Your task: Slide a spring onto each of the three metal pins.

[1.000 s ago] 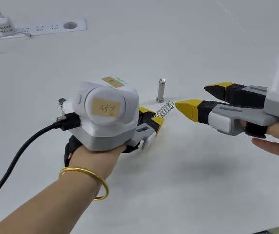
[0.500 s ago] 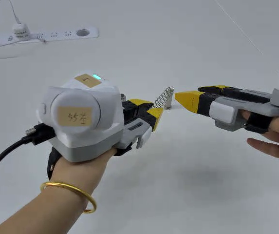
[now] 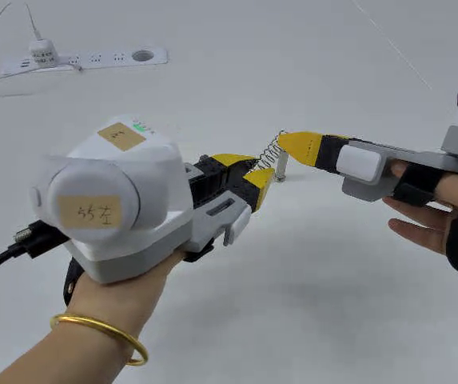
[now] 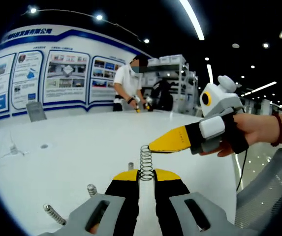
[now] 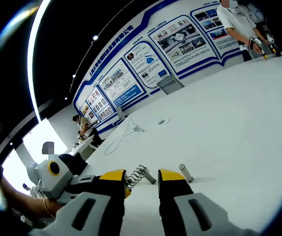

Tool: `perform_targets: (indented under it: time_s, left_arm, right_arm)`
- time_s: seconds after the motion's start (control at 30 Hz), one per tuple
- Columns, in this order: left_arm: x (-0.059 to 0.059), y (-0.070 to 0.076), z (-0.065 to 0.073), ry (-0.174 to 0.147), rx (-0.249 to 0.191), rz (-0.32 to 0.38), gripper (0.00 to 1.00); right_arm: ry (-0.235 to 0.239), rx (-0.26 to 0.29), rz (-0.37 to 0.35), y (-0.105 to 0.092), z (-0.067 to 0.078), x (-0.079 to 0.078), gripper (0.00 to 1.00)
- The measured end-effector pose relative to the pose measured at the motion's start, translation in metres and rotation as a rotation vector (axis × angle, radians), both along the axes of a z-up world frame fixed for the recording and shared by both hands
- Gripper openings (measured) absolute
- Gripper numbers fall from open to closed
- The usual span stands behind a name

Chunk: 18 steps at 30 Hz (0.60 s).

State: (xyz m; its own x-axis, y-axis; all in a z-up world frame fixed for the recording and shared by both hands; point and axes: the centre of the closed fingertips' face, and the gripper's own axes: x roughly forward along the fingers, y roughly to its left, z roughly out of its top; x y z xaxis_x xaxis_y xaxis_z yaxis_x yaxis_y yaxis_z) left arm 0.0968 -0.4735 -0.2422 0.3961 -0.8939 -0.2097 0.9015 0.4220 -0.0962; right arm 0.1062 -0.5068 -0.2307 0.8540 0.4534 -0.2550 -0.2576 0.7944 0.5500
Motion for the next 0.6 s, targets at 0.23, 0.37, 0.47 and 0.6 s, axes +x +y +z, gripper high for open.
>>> perform_targets:
  time_s: [0.23,0.37,0.47,0.6]
  left_arm:
    - [-0.0018,-0.0004,0.0064,0.001,-0.038,-0.007,0.1]
    - [-0.0036,-0.0016,0.0084,0.013,-0.059,-0.014,0.1]
    - [-0.0039,-0.0017,0.0085,0.017,-0.062,-0.014,0.1]
    - [-0.0032,-0.0013,0.0091,0.024,-0.068,-0.012,0.1]
  right_arm:
    - [0.017,0.071,0.002,0.0043,0.0019,0.0026,0.23]
    - [0.022,0.084,0.002,0.0059,0.0027,0.0034,0.2]
    - [0.023,0.099,0.001,0.0079,0.0044,0.0034,0.17]
    - [0.018,0.093,-0.001,0.0086,0.0061,0.0033,0.15]
